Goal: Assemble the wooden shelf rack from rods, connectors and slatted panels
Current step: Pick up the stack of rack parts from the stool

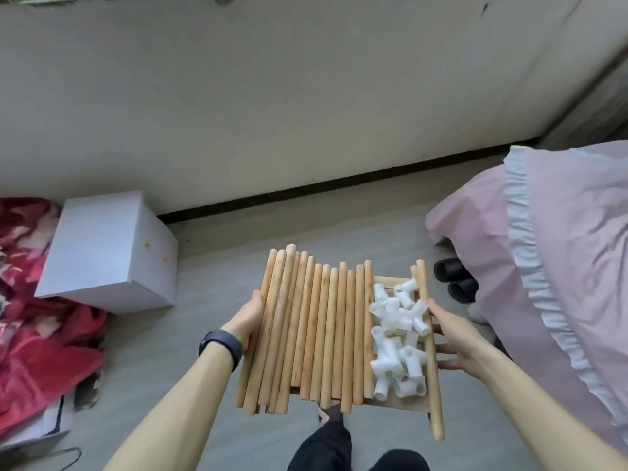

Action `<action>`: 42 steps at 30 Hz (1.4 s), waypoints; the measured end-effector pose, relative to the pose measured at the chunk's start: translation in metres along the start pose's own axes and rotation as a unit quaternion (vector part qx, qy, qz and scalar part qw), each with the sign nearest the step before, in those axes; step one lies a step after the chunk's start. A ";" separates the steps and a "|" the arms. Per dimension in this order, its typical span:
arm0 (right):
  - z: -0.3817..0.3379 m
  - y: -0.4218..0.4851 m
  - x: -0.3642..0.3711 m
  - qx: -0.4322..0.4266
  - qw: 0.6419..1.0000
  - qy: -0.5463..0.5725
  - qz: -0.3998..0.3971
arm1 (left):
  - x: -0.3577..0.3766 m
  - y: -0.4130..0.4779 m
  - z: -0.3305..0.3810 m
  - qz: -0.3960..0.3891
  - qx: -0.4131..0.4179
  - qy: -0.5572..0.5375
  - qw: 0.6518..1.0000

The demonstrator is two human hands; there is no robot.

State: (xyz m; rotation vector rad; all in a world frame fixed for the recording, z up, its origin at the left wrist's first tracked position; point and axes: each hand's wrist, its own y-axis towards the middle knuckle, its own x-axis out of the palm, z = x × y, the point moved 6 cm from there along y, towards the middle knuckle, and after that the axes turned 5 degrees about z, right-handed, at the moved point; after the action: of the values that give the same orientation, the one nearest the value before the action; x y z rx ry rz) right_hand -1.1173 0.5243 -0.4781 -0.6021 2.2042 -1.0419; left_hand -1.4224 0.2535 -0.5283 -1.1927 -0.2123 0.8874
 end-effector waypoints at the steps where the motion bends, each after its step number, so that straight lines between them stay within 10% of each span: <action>1: -0.005 0.016 0.004 0.003 1.000 -0.004 -0.002 | 0.007 0.015 -0.001 0.001 -0.003 -0.013 1.000; 25: 0.235 0.620 0.307 0.083 0.984 -0.113 -0.108 | 0.170 0.579 -0.295 0.089 -0.109 -0.191 0.971; 33: 0.249 0.687 0.314 0.071 0.992 -0.080 -0.060 | 0.209 0.638 -0.298 0.103 -0.135 -0.196 0.966; 42: 0.185 0.590 0.277 0.009 0.975 -0.211 -0.066 | 0.173 0.530 -0.229 0.055 -0.054 0.181 0.980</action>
State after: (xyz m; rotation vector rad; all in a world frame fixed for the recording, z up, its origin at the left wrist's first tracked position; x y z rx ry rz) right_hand -1.2634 0.5998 -1.1353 -0.8819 1.8002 -0.8997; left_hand -1.4332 0.2566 -1.1312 -1.4556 0.1029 0.7441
